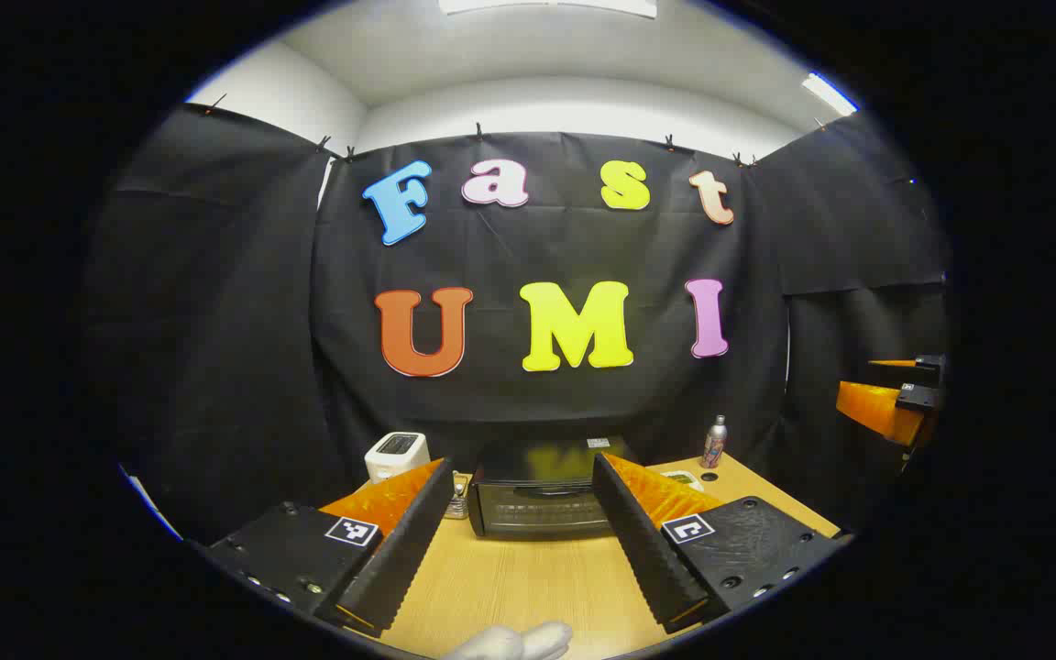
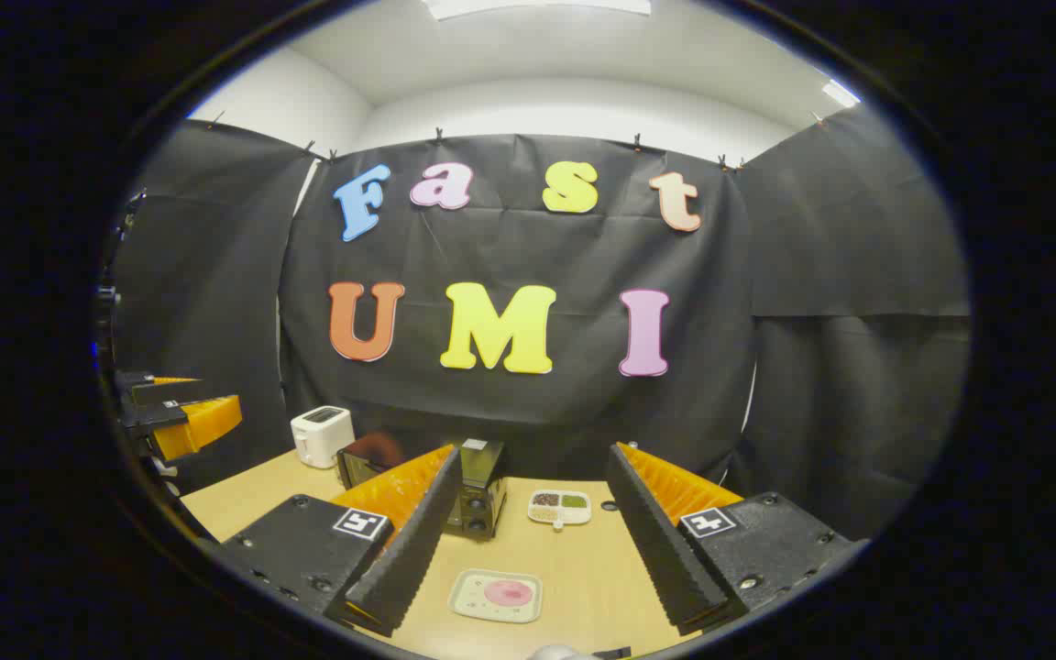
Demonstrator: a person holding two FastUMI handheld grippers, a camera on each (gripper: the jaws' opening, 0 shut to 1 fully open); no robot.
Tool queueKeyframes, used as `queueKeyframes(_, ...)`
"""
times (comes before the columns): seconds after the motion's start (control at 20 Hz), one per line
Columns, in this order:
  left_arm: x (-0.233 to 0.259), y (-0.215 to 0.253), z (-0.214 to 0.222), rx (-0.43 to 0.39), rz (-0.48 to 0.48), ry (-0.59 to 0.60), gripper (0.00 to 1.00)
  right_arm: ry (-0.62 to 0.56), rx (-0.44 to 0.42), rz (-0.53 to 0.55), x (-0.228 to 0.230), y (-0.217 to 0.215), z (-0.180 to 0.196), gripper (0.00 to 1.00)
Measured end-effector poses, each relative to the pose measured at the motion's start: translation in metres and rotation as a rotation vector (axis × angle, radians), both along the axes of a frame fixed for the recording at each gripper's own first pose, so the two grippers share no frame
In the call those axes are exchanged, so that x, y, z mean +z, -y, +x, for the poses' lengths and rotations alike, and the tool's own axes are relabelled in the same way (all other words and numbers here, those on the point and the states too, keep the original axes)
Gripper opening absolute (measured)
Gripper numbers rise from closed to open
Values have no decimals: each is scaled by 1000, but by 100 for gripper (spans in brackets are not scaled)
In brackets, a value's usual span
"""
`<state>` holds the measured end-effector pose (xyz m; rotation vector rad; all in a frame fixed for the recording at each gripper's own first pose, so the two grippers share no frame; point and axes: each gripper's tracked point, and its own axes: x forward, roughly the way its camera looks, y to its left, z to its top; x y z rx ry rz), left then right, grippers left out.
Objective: Open the electric oven with the left hand, put the food in, and close the electric oven.
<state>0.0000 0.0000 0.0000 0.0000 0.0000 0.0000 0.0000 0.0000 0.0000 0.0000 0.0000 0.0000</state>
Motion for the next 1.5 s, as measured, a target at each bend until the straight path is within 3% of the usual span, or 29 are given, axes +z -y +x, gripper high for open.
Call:
queueKeyframes(0.15,0,-2,1,-2,6,5,100,-1,-9,7,1,1,-1,97)
queueKeyframes(0.2,0,-1,2,-5,5,6,96,-1,-17,5,0,4,0,97)
queueKeyframes(0.4,2,2,5,-8,4,17,100,-8,-48,12,-3,11,-3,97)
queueKeyframes(0.55,3,4,7,-15,9,27,96,-7,-58,15,-2,14,-7,97)
queueKeyframes(0.6,2,6,8,-18,8,28,100,-7,-62,13,-2,16,-9,97)
queueKeyframes(0.9,-7,14,27,-36,3,25,96,-17,-74,12,-5,24,-15,97)
queueKeyframes(0.95,-9,15,34,-37,1,28,100,-20,-75,12,-5,26,-16,97)
queueKeyframes(1.05,-17,19,49,-39,3,26,96,-24,-80,12,-6,28,-19,97)
queueKeyframes(1.2,-35,28,78,-52,-3,10,100,-38,-89,10,-10,37,-21,97)
queueKeyframes(1.5,-81,41,152,-56,-9,-33,96,-78,-111,20,-21,52,-18,97)
